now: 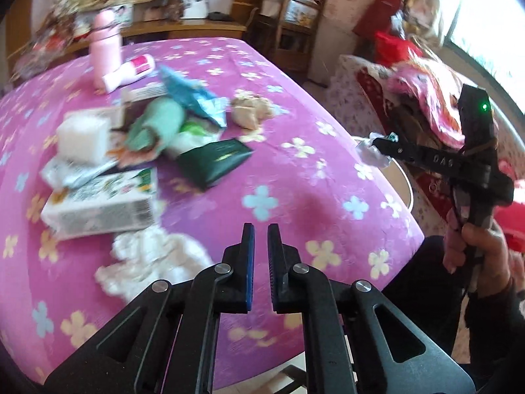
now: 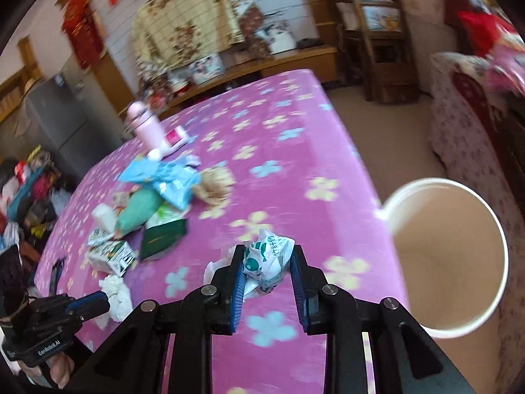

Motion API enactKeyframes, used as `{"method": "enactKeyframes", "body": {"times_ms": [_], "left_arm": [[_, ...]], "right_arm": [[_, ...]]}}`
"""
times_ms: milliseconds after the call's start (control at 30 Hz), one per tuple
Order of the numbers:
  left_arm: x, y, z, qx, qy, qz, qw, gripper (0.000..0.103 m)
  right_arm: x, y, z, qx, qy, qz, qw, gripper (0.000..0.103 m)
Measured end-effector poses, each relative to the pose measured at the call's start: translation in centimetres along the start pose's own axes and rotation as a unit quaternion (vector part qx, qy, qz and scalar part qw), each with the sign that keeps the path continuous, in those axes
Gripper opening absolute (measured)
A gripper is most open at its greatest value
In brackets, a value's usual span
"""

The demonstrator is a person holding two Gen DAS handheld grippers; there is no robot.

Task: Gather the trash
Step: 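Grasp the white-green wrapper with the right tool while the left tool grasps the crumpled tissue, then carry both items over the white bucket and open both tools to drop them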

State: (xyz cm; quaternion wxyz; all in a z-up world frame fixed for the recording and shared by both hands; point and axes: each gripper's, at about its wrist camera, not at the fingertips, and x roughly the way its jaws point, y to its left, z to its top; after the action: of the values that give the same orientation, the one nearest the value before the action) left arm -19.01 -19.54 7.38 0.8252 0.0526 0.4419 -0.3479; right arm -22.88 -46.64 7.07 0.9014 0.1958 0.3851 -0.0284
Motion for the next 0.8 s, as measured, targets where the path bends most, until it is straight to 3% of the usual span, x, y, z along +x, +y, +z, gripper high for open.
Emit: {"method": "enactKeyframes", "body": {"times_ms": [200,267,333,400,533,667,700,733,800], "left_arm": [[-0.1,1.9,-0.4,-0.04,0.014,0.037,0.9984,0.008],[-0.4,3.5,-1.2,-0.061,0.016,0.054,0.9966,0.019],[-0.9,4.8,-1.9,-0.078,0.005,0.084,0.9934,0.053],[-1.2,5.9,-2.5,-0.092,-0.016,0.127,0.9875,0.061],[0.1,6.6,-2.5,-0.097,-0.01,0.122,0.9878,0.061],[2.6,6.4,-2.7,-0.083,0.023,0.145,0.9857,0.058],[2.7,6.4,-3.0,-0.09,0.019,0.131,0.9871,0.044],[2.7,6.3,-2.9,-0.089,0.014,0.132,0.9871,0.016],[2.6,6.0,-2.8,-0.09,0.023,0.102,0.9905,0.012]], "right_arm": [[-0.6,-1.9,-0.5,0.02,0.005,0.017,1.0,0.025],[0.1,-1.7,-0.7,0.023,0.012,0.028,0.999,0.025],[0.8,-1.0,-1.0,0.022,0.019,0.041,0.999,0.025],[1.3,-0.3,-1.2,0.015,0.024,0.049,0.998,0.025],[1.8,0.9,-1.5,0.004,0.033,0.057,0.998,0.025],[1.2,0.8,-1.5,0.003,0.029,0.057,0.998,0.025],[0.8,0.6,-1.5,0.003,0.026,0.055,0.998,0.025],[0.6,0.4,-1.5,0.003,0.023,0.052,0.998,0.025],[0.1,-0.1,-1.3,0.004,0.017,0.044,0.999,0.025]]}}
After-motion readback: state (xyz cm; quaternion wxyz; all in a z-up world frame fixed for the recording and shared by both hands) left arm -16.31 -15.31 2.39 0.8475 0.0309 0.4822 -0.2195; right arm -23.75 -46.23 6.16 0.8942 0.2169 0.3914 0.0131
